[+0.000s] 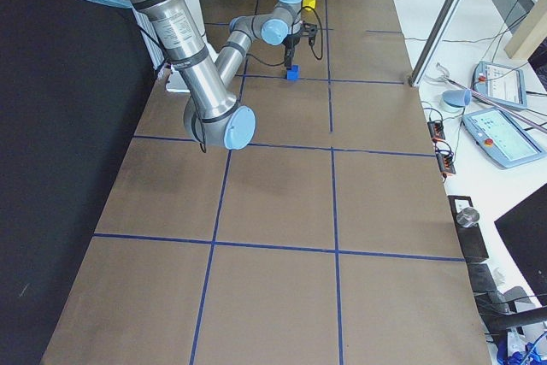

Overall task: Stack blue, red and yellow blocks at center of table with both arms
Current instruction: 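Release the blue cube and raise the right gripper while left grasps red cube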

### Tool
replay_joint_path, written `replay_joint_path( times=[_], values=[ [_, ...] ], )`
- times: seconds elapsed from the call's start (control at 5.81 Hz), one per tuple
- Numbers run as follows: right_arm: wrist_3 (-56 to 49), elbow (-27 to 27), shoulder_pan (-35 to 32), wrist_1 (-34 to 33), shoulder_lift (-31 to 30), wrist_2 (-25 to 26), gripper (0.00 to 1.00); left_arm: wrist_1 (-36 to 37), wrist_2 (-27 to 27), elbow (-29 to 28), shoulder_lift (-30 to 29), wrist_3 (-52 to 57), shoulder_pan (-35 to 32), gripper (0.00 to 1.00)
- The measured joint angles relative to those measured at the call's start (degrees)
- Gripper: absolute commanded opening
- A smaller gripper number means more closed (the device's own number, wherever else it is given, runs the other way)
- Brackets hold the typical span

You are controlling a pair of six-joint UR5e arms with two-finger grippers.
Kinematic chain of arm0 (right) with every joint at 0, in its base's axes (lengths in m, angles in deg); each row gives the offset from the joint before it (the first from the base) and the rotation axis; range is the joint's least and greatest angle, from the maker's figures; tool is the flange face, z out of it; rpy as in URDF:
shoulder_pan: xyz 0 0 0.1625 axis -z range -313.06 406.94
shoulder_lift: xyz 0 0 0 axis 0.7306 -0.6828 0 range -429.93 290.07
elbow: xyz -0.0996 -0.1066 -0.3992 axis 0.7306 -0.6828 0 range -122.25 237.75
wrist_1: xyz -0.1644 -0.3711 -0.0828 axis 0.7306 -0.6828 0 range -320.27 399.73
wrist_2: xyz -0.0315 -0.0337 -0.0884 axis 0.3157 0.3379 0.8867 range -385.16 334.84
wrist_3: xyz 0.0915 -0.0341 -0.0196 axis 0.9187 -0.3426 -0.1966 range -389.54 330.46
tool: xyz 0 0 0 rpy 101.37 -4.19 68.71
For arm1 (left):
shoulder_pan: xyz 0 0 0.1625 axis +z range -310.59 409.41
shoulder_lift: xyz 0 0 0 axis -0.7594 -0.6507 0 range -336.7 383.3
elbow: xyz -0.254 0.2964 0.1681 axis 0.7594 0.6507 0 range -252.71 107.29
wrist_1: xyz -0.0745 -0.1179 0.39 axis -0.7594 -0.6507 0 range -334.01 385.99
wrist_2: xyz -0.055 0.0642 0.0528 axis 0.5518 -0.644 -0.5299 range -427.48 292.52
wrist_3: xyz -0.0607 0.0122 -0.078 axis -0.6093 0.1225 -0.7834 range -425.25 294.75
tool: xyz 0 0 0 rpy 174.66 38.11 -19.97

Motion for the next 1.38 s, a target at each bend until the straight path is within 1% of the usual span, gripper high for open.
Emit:
replay_joint_path(
  times=[0.17, 0.34, 0.52, 0.69, 1.03, 1.38],
  values=[
    [-1.2, 2.1, -0.4, 0.0, -2.6, -0.1, 1.00, -1.6, -4.3, -2.8, -3.1, -0.4, 6.1, 1.00],
    [-1.9, 2.6, -0.4, 0.1, -3.7, -0.1, 1.00, -3.8, -5.8, -6.4, -4.7, -0.5, 9.4, 1.00],
    [-2.2, 2.7, -0.3, 0.1, -4.0, -0.1, 1.00, -6.2, -6.2, -10.1, -5.3, -0.7, 11.0, 1.00],
    [-2.3, 2.7, -0.2, 0.1, -4.1, -0.1, 1.00, -7.8, -6.3, -12.1, -5.7, -2.6, 12.7, 1.00],
    [-2.3, 2.7, 0.0, 0.0, -4.1, 0.1, 1.00, -9.6, -6.4, -12.9, -6.2, -7.9, 15.6, 1.00],
    [-2.3, 2.7, 0.1, 0.0, -4.1, 0.1, 1.00, -10.1, -8.1, -13.3, -6.2, -9.7, 18.6, 0.99]
  ],
)
